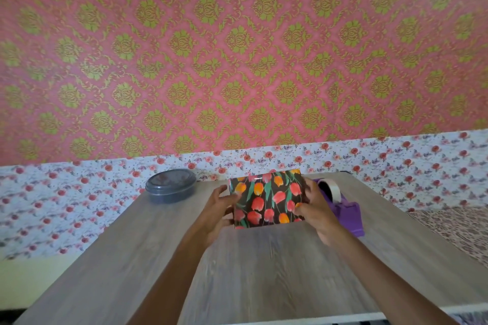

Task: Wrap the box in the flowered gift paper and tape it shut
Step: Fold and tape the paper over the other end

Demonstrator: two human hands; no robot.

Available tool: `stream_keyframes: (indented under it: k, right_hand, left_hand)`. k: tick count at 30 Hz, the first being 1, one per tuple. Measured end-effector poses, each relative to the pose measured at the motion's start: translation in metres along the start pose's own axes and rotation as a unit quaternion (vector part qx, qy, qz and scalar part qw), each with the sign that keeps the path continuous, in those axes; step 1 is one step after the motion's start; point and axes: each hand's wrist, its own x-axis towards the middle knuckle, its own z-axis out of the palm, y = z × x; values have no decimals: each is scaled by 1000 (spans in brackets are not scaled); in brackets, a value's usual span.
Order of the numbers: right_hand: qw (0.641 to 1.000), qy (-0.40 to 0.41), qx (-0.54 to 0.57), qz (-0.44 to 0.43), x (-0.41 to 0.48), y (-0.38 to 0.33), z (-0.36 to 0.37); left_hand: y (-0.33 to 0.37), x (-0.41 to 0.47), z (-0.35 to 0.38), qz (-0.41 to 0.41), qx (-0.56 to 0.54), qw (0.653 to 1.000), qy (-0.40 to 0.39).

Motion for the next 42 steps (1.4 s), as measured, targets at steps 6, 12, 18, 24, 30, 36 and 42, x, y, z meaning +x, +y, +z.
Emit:
stream_keyframes:
  k: [6, 12, 18, 24, 30, 36, 42]
  right_hand:
    - [997, 18, 47, 64, -23, 2, 2]
    - [995, 97, -13, 12, -39, 23, 16]
    - [998, 53, -46, -1, -45, 14, 20]
    - [995, 30, -78, 46, -41, 8, 14]
    - [977, 7, -207, 46, -32, -13, 9]
    - [843, -120, -507, -138, -8, -23, 16]
    - [823, -150, -524, -160, -2, -11, 8]
  left_hand:
    - [-16, -17, 15, -13, 10, 995, 99]
    - [-34, -30, 32, -15, -8, 984, 177]
    - [-34, -31, 36, -31, 24, 990, 138]
    - [-31, -35, 32, -17, 34, 992, 121]
    - [-15, -20, 27, 13, 190, 968, 162]
    - [8, -1, 37, 132, 527, 839, 6]
    - [6, -3, 40, 122, 647, 753, 2]
